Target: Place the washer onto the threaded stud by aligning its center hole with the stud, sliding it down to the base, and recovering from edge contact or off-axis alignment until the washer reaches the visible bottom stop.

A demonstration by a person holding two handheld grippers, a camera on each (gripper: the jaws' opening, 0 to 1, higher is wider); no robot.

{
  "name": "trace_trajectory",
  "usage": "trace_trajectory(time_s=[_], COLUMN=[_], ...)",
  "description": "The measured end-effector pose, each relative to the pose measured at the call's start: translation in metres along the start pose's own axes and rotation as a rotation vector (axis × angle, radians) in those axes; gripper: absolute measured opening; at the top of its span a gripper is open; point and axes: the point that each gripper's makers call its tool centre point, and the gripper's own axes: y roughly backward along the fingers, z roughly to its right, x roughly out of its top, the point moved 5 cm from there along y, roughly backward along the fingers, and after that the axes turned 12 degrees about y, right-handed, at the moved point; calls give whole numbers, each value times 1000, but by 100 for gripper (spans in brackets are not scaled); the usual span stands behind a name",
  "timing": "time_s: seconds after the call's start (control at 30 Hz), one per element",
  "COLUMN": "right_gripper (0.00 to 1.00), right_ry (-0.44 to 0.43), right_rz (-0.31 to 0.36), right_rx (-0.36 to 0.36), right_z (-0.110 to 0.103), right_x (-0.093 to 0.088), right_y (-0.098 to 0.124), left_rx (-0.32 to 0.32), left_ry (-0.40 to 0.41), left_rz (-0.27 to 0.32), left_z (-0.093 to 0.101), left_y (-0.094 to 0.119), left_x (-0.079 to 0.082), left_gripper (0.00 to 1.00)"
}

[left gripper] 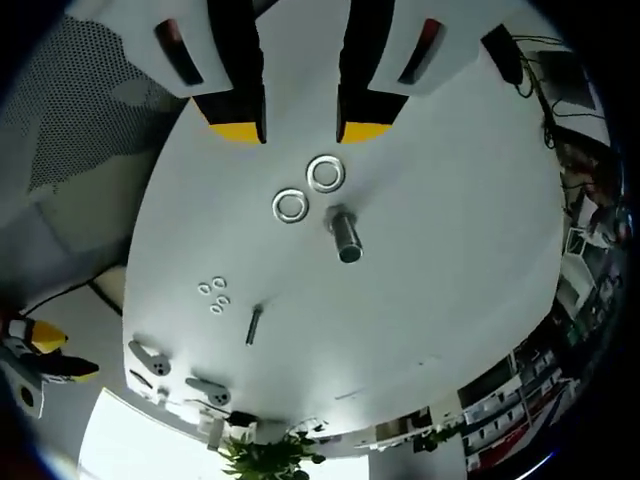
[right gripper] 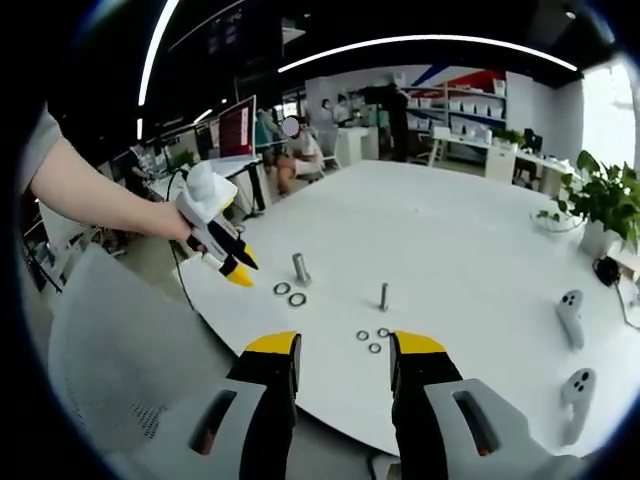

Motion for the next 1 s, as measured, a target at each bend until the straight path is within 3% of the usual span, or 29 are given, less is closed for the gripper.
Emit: trace_trajectory(time_s=[0.23, 0.33, 0.57, 1.0], right_gripper=[37, 37, 37, 37], right_ry=[1, 2, -5, -13], right_rz=[-3, -1, 5, 1], right_rx=[1, 0, -4, -9], right_z=[0, 0, 1, 3], right_x=[0, 0, 0, -1], right_y=[0, 0, 0, 0], left_rx=[-15, -37, -41, -2], left_ry=[-12, 15, -13, -48], left_rz=[-44, -18, -45, -84], left_z=[-2, 3, 7, -7], left_y=[-9, -9, -15, -29], left_x=[0, 5, 5, 12], left_gripper=[26, 27, 27, 27])
